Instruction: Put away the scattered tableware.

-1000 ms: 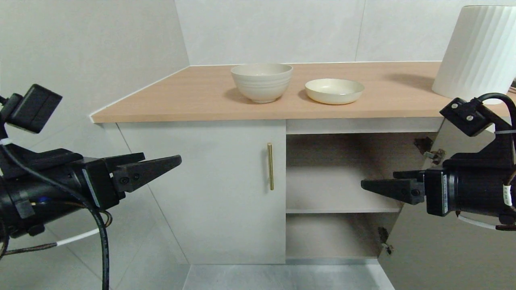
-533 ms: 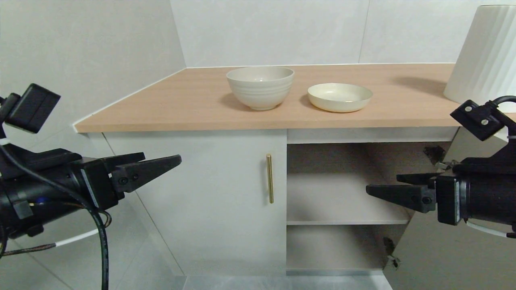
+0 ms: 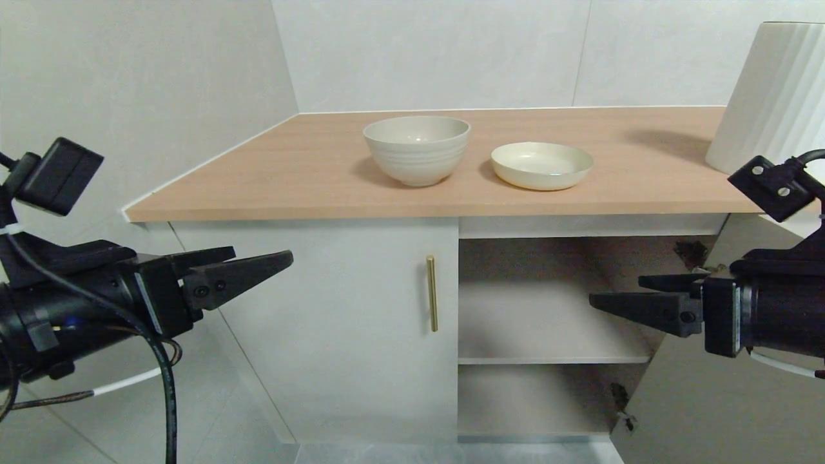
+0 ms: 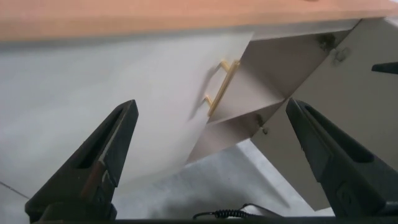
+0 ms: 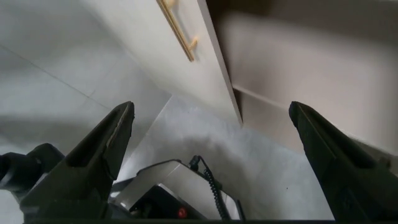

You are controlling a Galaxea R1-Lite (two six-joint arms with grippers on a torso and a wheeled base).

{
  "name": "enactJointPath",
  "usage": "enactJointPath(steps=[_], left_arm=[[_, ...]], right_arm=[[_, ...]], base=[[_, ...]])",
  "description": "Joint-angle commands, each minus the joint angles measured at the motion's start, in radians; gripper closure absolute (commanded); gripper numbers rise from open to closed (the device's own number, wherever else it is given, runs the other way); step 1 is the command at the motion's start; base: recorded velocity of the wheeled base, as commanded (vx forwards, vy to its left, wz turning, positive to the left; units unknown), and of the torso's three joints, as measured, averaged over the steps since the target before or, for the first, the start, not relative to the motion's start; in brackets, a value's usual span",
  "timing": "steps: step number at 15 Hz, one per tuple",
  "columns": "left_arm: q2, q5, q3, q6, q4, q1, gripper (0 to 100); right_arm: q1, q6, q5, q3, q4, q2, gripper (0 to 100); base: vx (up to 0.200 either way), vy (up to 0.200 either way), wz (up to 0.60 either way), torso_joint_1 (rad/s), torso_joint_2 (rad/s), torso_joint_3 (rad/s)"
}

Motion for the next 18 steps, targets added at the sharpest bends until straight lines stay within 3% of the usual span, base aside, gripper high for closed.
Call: enactJointPath(steps=[1,13,18], left_arm=[[0.02,0.0,0.003,0.0,0.002,0.0,0],[0.052,-0.01,0.007,0.0,0.001,-0.008,0],[0.115,-0.02,-0.048,0.0,-0.002,-0.058,0]], right_arm=[[0.0,0.0,0.0,0.0,0.001,0.003,0],[-0.005,0.0,0.0,0.0,0.0,0.014,0],[-0.026,-0.017,0.002,0.0,-0.022,0.063,0]], base=[[0.0,0.0,0.0,0.09,-0.16,-0.276],[0.0,0.0,0.0,0.161,-0.47,-0.298],[0.0,0.0,0.0,0.128,-0.31,-0.177]])
